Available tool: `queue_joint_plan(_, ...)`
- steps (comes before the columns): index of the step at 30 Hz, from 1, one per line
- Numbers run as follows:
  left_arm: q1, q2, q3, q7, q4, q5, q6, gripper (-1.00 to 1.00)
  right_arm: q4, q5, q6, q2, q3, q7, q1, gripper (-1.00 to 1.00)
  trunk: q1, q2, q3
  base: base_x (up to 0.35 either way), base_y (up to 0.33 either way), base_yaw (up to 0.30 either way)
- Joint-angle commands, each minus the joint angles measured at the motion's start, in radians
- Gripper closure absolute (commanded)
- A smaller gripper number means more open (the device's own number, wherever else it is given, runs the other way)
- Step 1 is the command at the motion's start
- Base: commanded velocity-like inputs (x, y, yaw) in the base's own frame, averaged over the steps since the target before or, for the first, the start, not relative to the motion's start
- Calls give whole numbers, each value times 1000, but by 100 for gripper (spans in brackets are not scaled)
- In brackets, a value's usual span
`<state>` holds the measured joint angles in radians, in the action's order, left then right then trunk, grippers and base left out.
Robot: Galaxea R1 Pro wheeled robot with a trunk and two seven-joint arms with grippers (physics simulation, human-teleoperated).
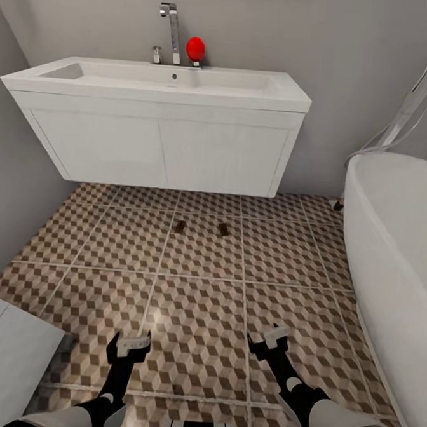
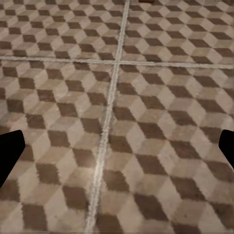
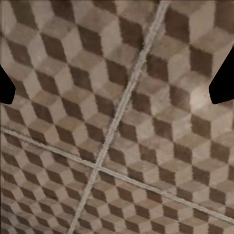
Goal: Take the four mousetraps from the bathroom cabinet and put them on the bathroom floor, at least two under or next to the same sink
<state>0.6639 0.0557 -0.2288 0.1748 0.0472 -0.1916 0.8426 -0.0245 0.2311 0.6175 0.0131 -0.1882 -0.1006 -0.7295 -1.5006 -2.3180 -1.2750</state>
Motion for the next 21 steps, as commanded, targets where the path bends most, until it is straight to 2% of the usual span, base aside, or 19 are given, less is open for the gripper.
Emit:
queue_joint_plan(1,-2,0,-9,2,7,-8,9,-100,1,6,6,-3,-7,-10,4,-100,4,7,3,0,0,0)
queue_joint_plan(9,-38,1,-9,1,24,-8,24,-100,1,-1,32,-17,-6,-11,50,-100,35,63,28,0,0,0)
queue_joint_plan(16,-53,2,-9,1,26,-8,26,-100,1,-47,77,-28,-7,-10,72,-100,62,112,50,0,0,0)
queue_joint_plan(21,-63,2,-9,0,26,-8,25,-100,2,-74,84,-30,-7,-13,80,-100,81,147,65,0,0,0)
